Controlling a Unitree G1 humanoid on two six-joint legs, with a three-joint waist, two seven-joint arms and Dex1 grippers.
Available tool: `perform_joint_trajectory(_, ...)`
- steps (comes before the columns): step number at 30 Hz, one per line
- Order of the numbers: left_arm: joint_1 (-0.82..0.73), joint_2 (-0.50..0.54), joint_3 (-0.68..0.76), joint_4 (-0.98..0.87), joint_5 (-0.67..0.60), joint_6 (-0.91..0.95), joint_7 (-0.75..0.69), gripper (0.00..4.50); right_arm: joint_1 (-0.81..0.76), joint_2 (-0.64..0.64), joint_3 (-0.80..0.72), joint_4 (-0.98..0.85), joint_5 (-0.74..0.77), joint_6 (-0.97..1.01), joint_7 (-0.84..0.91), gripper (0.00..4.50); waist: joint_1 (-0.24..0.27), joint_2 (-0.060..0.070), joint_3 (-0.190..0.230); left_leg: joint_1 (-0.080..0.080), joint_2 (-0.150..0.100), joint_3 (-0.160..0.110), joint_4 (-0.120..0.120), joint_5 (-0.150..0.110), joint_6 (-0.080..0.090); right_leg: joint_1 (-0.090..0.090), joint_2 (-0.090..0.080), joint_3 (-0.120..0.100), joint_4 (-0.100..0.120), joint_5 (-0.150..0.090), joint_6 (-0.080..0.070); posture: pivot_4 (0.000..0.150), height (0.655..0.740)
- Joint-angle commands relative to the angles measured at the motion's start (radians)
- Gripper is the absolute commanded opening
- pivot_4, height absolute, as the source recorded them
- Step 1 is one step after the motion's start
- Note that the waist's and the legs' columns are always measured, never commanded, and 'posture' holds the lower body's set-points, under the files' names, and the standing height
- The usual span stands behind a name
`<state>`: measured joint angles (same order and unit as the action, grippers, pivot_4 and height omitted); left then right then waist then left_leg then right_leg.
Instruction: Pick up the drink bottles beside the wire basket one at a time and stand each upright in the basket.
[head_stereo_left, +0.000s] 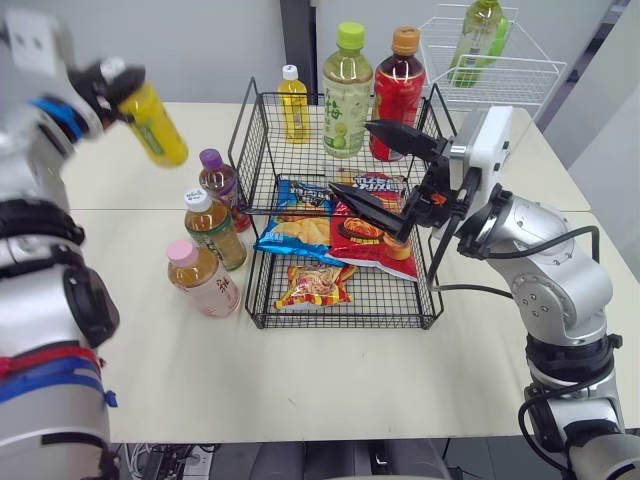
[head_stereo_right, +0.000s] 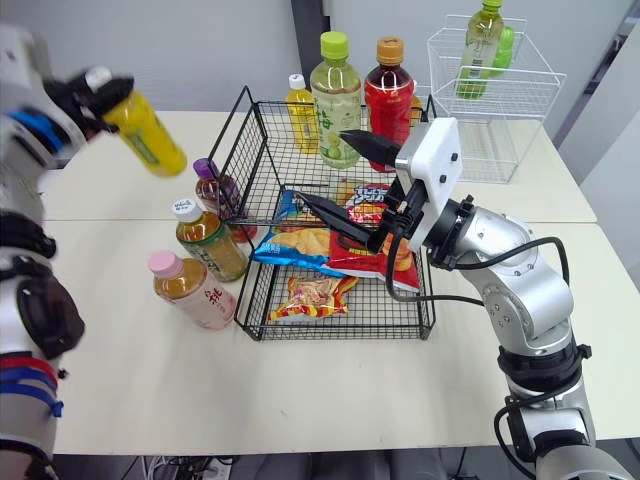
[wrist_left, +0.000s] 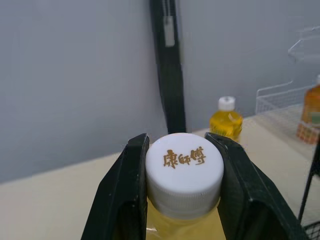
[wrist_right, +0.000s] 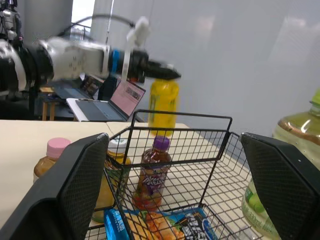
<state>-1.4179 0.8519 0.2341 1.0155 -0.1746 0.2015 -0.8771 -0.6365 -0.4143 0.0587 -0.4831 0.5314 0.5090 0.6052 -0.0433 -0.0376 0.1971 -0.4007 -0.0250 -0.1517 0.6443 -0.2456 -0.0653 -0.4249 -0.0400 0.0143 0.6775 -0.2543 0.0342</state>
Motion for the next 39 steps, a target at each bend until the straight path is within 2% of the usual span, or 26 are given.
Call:
perform_joint_trajectory(1,-0.195,0.020,-0.024,-0.076,-0.032,0.099,-0.095,1.36,-0.010,0.011,-0.040,-0.052,0.007,-0.021,-0.034,4.50,-0.002,0.000,0.000,0.000,0.000,0.000,0.000,0.000,0.000,0.000,0.000,0.000,0.000,0.000,0.000,0.150,0.7400)
perform_joint_trajectory(6,-0.394,-0.033,-0.032,0.002,-0.036,0.162,-0.141,1.36,-0.010,0.029,-0.045,-0.053,-0.021,-0.043,-0.073,4.50,-0.013,0.001,0.001,0.002,0.001,0.001,-0.001,0.000,0.000,0.000,0.000,0.001,0.001,-0.002,0.003,0.150,0.7400)
perform_joint_trajectory(11,-0.472,-0.107,-0.047,0.055,-0.039,0.216,-0.198,1.36,0.005,0.034,-0.043,-0.067,-0.048,-0.058,-0.101,4.50,-0.016,0.002,0.001,0.003,0.001,0.001,-0.001,0.000,0.000,0.000,0.001,0.001,0.003,-0.003,0.006,0.150,0.7400)
perform_joint_trajectory(23,-0.368,-0.220,-0.123,0.070,0.021,0.189,-0.224,1.36,0.036,0.030,-0.050,-0.117,-0.074,-0.045,-0.159,4.50,-0.016,0.002,0.002,0.002,0.001,0.002,0.000,0.000,0.000,-0.001,0.001,0.002,0.003,-0.001,0.002,0.150,0.7400)
perform_joint_trajectory(39,-0.259,-0.275,-0.142,0.117,0.062,0.083,-0.192,1.36,0.050,0.013,-0.058,-0.158,-0.055,-0.002,-0.170,4.50,-0.015,0.002,0.002,0.001,0.001,0.003,0.000,0.000,0.000,-0.001,0.000,0.002,0.003,-0.001,0.002,0.150,0.7400)
